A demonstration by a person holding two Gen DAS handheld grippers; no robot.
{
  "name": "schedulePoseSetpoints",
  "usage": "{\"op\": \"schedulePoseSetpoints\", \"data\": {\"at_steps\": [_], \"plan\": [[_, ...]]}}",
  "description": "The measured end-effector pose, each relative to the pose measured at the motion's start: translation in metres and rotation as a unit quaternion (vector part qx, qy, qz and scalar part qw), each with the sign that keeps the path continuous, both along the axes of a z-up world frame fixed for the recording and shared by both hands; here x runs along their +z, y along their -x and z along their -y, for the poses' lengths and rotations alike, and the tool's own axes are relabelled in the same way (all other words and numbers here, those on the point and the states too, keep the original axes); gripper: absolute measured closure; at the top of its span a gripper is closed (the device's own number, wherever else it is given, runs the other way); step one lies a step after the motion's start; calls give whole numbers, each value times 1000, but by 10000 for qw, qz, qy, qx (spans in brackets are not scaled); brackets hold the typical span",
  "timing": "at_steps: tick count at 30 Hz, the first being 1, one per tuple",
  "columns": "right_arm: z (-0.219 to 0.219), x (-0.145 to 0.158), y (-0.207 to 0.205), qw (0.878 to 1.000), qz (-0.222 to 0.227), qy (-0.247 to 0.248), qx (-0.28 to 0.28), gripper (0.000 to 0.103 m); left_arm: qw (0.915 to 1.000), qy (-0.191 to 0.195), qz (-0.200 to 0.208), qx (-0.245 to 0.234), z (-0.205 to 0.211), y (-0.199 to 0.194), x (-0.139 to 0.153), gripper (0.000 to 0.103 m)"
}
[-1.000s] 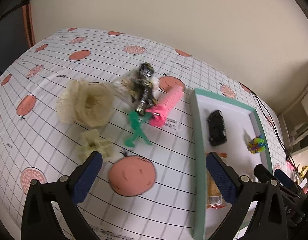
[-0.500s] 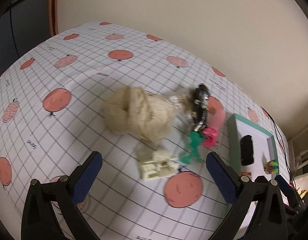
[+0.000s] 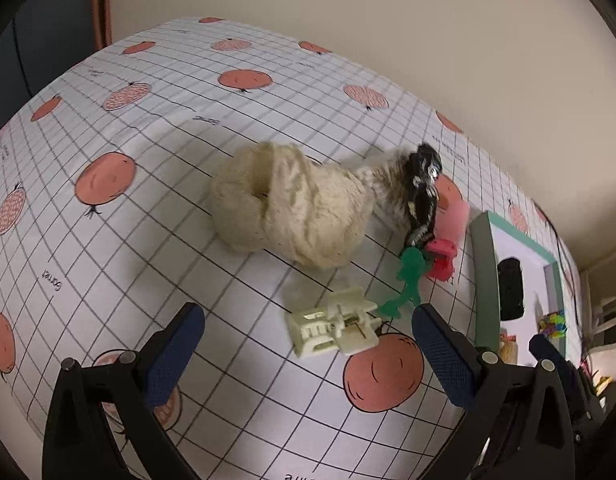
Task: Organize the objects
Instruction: 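Withdraw both tools from the tray back toward the toy pile, then grasp the cream plastic hair clip with the left gripper while the right gripper grasps the green stick figure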
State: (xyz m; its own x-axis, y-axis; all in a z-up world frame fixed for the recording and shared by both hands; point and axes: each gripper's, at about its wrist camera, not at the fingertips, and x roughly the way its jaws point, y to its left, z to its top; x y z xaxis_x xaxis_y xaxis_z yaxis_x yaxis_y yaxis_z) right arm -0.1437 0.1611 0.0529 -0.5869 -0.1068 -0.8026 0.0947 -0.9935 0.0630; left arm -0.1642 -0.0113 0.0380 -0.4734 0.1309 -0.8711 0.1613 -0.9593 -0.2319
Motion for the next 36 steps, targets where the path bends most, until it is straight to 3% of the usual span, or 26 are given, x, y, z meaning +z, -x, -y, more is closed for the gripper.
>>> {"op": "schedulePoseSetpoints", "data": {"at_steps": [3,9,15,23,36], "plan": [[1,-3,2,10000,31,-25,20,2,9999,142,19,-56,-7,3,-3,0],[4,-10,7,9999,94,-28,50,3,9999,77,118,-71,-9,9,-14,1],[10,-17,12,9997,153,-117,119,3,9998,7,214,-47,-7,12,-23,14],[20,-26,21,9995,191,-154,193,4,9995,44,290,141,4,11,-26,15],[35,-39,39,9994,274,-100,203,15,9975,54,392,582,34,11,-30,15]]}}
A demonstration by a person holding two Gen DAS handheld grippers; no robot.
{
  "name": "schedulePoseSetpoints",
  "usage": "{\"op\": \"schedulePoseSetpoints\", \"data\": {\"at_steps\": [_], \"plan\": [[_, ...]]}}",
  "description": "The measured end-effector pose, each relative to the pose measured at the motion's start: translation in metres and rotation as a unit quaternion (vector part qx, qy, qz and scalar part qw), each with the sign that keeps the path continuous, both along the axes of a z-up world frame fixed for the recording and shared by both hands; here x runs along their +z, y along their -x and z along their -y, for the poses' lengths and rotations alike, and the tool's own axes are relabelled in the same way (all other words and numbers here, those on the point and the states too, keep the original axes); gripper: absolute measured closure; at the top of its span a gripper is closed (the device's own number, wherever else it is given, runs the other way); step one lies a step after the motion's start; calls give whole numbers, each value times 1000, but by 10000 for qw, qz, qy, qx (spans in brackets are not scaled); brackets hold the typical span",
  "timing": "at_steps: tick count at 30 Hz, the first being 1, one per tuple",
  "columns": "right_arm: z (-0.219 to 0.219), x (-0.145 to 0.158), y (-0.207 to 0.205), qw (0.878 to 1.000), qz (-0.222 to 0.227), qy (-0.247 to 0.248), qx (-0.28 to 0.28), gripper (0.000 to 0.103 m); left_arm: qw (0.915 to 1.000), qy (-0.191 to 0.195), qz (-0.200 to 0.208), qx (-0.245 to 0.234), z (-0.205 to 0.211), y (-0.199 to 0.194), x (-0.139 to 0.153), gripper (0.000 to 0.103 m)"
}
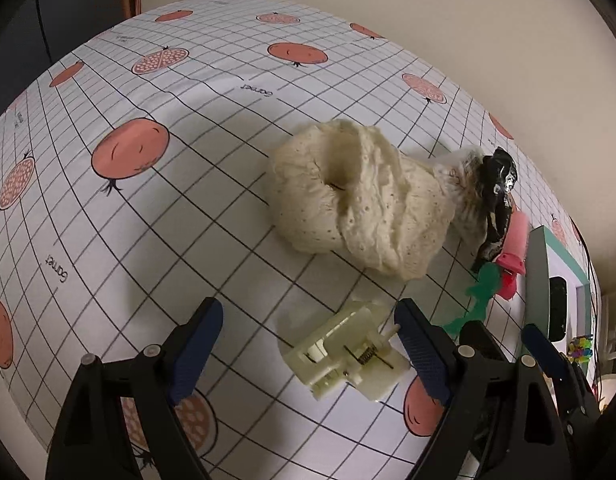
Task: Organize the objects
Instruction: 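Grasp the cream plastic hair clip with the left gripper while the right gripper grasps the green stick figure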
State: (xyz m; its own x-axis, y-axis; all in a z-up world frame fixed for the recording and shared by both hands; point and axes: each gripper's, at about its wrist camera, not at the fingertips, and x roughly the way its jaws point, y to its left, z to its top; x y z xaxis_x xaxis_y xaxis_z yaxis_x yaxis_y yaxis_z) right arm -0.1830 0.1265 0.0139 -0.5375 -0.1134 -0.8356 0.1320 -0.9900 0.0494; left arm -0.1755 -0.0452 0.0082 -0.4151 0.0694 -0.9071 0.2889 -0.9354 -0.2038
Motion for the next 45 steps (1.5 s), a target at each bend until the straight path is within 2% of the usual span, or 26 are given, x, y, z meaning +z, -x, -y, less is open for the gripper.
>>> {"op": "schedulePoseSetpoints", "data": {"at_steps": [8,17,20,23,25,29,30,31,45], "plan": [[6,-6,8,10000,10,-11,-22,21,9999,6,40,161,10,-7,1,15],[18,-14,16,9998,1,-215,26,25,9996,189,82,201,10,-2,0,27],[19,-13,17,9999,-21,-168,-26,29,9989,426,127,163,7,-1,0,37],[18,-12,17,9999,-34,-125,-93,36,9974,696,148,81,4,0,-2,43],[17,-12,16,9997,-47,-201,-115,50,9969,766,159,96,5,-1,-1,50],[13,-10,15,9997,-25,-141,-172,60,9952,965,178,49,3,-1,-1,59],[13,-10,15,9997,-20,-168,-178,67,9949,996,177,51,3,-2,0,64],[12,-10,15,9996,-7,-177,-197,70,9948,999,168,60,4,-1,0,68],[-4,-7,7,9980,170,587,-141,76,9976,693,71,47,10,2,0,68]]}}
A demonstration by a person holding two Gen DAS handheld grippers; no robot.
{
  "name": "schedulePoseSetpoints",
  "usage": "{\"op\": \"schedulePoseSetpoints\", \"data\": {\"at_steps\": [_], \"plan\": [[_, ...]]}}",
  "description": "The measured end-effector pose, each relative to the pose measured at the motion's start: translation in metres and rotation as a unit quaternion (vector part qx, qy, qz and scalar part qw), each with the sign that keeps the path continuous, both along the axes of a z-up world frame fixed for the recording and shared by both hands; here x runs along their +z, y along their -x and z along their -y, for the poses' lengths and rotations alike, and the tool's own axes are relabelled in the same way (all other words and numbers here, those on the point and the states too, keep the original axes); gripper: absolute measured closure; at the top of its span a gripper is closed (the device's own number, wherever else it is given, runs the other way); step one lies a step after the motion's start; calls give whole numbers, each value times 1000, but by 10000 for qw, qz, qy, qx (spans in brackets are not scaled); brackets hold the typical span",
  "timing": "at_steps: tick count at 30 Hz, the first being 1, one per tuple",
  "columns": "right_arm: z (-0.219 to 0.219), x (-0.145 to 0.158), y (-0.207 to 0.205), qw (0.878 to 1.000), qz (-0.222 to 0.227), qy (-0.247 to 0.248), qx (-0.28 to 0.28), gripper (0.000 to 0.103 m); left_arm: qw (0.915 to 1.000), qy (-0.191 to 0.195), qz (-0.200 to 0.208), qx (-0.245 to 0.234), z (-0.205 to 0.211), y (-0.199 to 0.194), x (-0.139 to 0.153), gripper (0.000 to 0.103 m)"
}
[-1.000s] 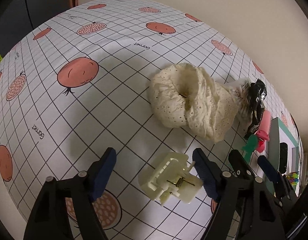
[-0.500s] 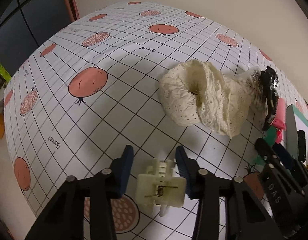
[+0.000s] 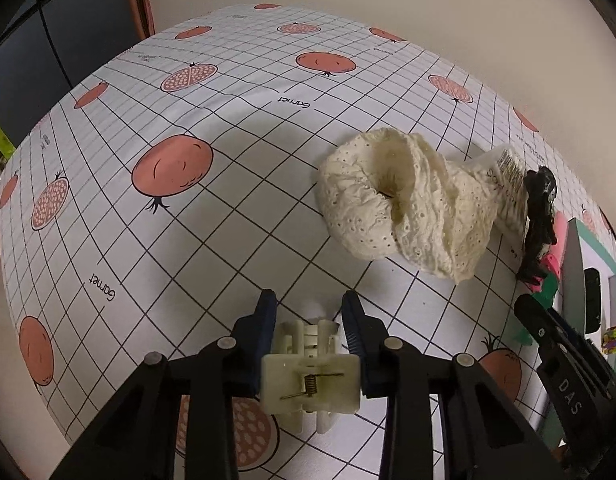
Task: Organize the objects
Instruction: 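Grasp the cream plastic hair clip with the left gripper while the right gripper grasps the green stick figure, then carry the hair clip to the tray with the left gripper while the right gripper carries the green figure there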
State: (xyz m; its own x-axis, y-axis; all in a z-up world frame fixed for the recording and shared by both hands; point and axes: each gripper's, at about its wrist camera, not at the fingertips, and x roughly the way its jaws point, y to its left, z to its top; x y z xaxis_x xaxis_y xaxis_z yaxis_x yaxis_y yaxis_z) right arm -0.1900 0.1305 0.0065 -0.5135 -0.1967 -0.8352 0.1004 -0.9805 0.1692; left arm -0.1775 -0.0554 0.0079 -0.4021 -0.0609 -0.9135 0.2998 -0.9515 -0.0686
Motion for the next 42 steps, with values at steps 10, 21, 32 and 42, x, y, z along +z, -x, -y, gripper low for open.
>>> {"op": "schedulePoseSetpoints", "data": {"at_steps": [10,21,32,42], "plan": [[2,12,-11,9989,-107,360,271,78,9993,-347,-57,101,10,1,0,68],[-6,27,-22,9973,-264,590,341,78,9946,-955,-255,310,32,-7,7,68],[-11,43,-29,9931,-492,947,489,78,9938,-1004,-365,300,38,-13,14,68],[-22,45,-33,9962,-495,652,293,78,9938,-923,-566,260,32,-14,26,68]]}}
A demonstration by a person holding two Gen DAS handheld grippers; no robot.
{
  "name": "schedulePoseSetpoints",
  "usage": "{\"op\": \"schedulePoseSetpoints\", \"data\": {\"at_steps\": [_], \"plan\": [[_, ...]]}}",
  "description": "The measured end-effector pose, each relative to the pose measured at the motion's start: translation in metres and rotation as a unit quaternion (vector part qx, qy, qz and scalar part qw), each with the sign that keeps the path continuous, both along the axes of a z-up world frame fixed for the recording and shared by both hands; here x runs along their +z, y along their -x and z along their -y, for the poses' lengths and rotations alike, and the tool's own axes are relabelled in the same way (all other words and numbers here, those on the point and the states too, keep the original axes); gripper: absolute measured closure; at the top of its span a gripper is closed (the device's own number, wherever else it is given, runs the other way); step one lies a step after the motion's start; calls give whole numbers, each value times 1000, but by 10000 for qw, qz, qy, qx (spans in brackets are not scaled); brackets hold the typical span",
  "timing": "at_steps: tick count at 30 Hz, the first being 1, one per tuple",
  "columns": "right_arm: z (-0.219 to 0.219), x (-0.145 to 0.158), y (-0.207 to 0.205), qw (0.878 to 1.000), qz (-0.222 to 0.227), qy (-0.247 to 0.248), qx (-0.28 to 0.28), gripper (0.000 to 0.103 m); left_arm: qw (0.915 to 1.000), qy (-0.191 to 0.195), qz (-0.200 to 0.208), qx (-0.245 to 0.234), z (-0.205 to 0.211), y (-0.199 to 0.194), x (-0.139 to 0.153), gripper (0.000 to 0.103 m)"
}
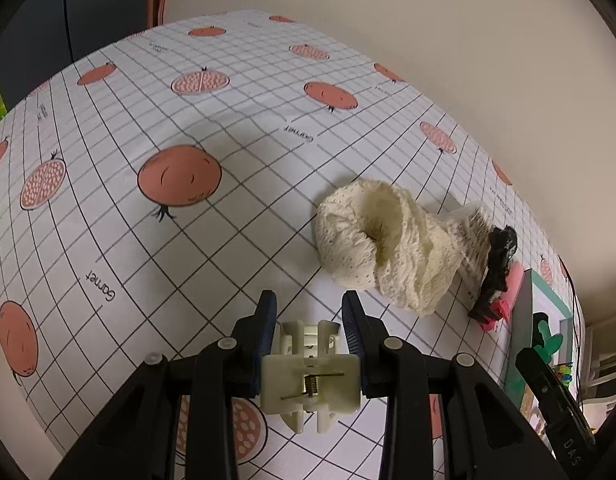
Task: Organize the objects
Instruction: 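Carry the hair clip to the tray with the left gripper while the right gripper carries the green figure there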
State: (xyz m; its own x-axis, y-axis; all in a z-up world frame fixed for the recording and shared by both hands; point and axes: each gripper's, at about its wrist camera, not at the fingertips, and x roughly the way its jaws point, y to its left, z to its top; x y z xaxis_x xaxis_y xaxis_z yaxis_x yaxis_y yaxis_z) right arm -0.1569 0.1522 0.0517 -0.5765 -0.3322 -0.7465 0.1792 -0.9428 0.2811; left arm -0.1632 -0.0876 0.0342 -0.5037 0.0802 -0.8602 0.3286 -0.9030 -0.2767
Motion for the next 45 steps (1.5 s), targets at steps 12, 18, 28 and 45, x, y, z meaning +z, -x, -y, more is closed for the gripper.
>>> {"op": "schedulePoseSetpoints", "data": {"at_steps": [12,18,28,45], "plan": [[-63,11,-16,9980,-70,-194,-604,78,9979,123,-454,-448,-46,0,27,68],[-105,14,-28,9943,-46,-318,-1014,78,9946,172,-604,-827,-84,-3,35,68],[-171,9,-47,9843,124,-444,-1704,78,9829,-32,-753,-1680,-170,-18,39,68],[-229,-4,-63,9699,481,-518,-2331,78,9569,-113,-516,-2855,-282,-50,13,68]]}}
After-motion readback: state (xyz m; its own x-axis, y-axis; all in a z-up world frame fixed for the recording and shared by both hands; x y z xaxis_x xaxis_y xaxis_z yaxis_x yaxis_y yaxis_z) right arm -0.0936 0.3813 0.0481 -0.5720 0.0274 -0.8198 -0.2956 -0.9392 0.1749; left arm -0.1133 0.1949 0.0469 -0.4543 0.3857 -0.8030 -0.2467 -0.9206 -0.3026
